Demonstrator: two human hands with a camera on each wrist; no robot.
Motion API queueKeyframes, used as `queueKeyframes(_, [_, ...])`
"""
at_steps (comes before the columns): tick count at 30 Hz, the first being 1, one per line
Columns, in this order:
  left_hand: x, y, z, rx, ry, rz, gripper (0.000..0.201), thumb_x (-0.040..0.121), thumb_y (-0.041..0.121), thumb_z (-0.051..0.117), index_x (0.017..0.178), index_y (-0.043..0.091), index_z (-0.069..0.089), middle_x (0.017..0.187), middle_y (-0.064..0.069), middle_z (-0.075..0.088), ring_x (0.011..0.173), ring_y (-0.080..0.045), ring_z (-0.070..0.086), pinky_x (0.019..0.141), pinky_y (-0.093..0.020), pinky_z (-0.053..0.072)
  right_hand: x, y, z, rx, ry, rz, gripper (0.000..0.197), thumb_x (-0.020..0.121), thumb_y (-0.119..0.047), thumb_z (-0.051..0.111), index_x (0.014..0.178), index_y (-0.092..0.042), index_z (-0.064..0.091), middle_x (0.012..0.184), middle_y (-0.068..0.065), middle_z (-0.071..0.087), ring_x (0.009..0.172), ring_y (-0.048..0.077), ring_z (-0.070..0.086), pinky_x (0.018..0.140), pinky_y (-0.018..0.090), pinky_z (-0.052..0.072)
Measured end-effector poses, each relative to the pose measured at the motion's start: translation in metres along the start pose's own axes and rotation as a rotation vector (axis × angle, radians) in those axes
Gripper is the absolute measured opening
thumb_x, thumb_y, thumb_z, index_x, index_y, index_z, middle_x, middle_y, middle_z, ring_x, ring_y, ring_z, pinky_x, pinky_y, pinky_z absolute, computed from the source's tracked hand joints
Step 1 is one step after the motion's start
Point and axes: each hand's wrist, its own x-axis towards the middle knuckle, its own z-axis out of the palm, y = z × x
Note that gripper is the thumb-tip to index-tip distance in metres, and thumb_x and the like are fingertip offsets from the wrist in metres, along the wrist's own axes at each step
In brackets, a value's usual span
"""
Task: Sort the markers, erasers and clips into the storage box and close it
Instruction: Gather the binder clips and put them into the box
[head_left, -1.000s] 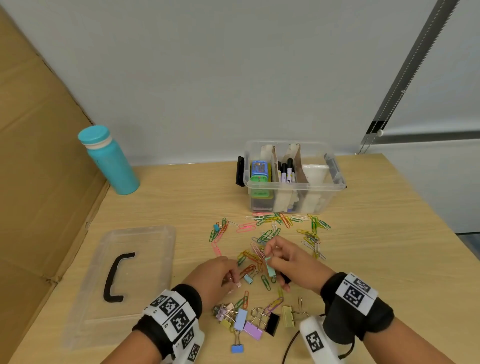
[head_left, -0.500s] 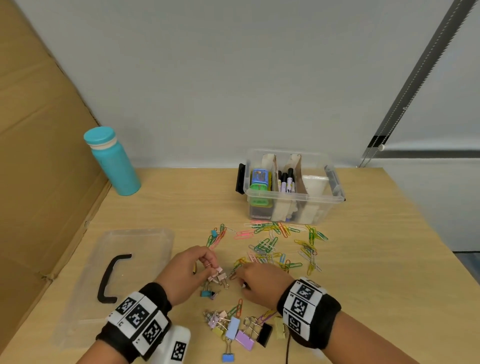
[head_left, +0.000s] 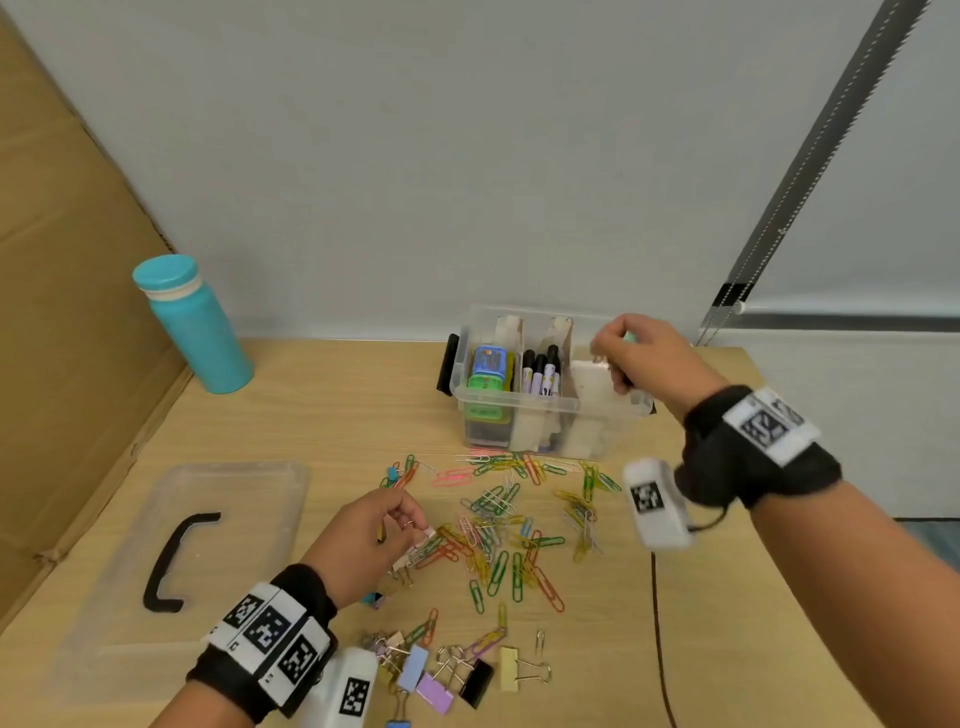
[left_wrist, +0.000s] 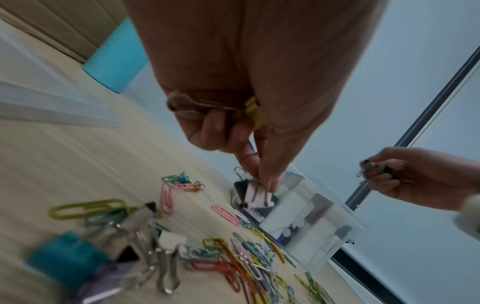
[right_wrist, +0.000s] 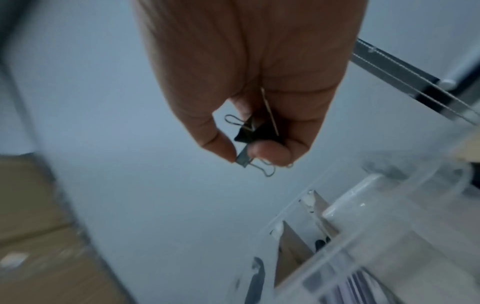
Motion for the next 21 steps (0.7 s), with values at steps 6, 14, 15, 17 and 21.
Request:
queueKeyframes(6, [-0.005,0.015,0.01,0.052,0.01,0.024,0.005,0.088,0.015,0.062,0.087,0.019,0.063,0.082,0.008,0.055,0.076,0.005,0.05,0.066,-0.008,0.037,0.084,0.008,0.004,0.312,-0.028,0.334,0.016,0.09,-0.015,0.057,0.096,0.0,0.055,0.086,0.014,0.046,0.064,0.023,0.048,0.063,0.031,0.049])
queueKeyframes(14, [-0.02,0.009,0.006,0.037,0.05,-0.029,0.012,0.088,0.015,0.06,0.084,0.026,0.061,0.088,0.006,0.059,0.078,-0.01,0.056,0.061,-0.009,0.041,0.09,0.018,0.004,-0.272,-0.035,0.154,0.037,0.096,-0.001,0.044,0.132,0.003,0.046,0.136,0.022,0.05,0.122,0.034,0.051,0.102,0.034,0.04])
queueKeyframes(15, [-0.022,0.008,0.006,0.034,0.047,-0.038,0.012,0.089,0.015,0.06,0.084,0.026,0.061,0.089,0.007,0.058,0.079,-0.009,0.056,0.062,-0.009,0.042,0.085,0.02,0.003,-0.336,-0.021,0.105,0.034,0.097,-0.004,0.04,0.128,0.005,0.05,0.133,0.022,0.052,0.121,0.033,0.051,0.101,0.034,0.04])
queueKeyframes(17, [-0.023,0.009,0.005,0.04,0.049,-0.035,0.014,0.089,0.015,0.06,0.084,0.028,0.061,0.089,0.007,0.059,0.085,-0.003,0.055,0.072,-0.011,0.039,0.072,0.035,0.001,-0.352,0.082,0.03,0.037,0.097,-0.01,0.037,0.129,0.002,0.051,0.136,0.019,0.051,0.124,0.032,0.049,0.102,0.034,0.037])
queueKeyframes(21, [-0.01,0.031,0.006,0.072,0.041,0.049,0.014,0.089,0.014,0.061,0.084,0.027,0.061,0.086,0.008,0.057,0.086,0.002,0.052,0.074,-0.007,0.036,0.045,0.089,0.008,-0.477,0.179,0.014,0.047,0.097,-0.023,0.038,0.139,-0.002,0.034,0.144,0.019,0.036,0.126,0.037,0.041,0.103,0.043,0.036])
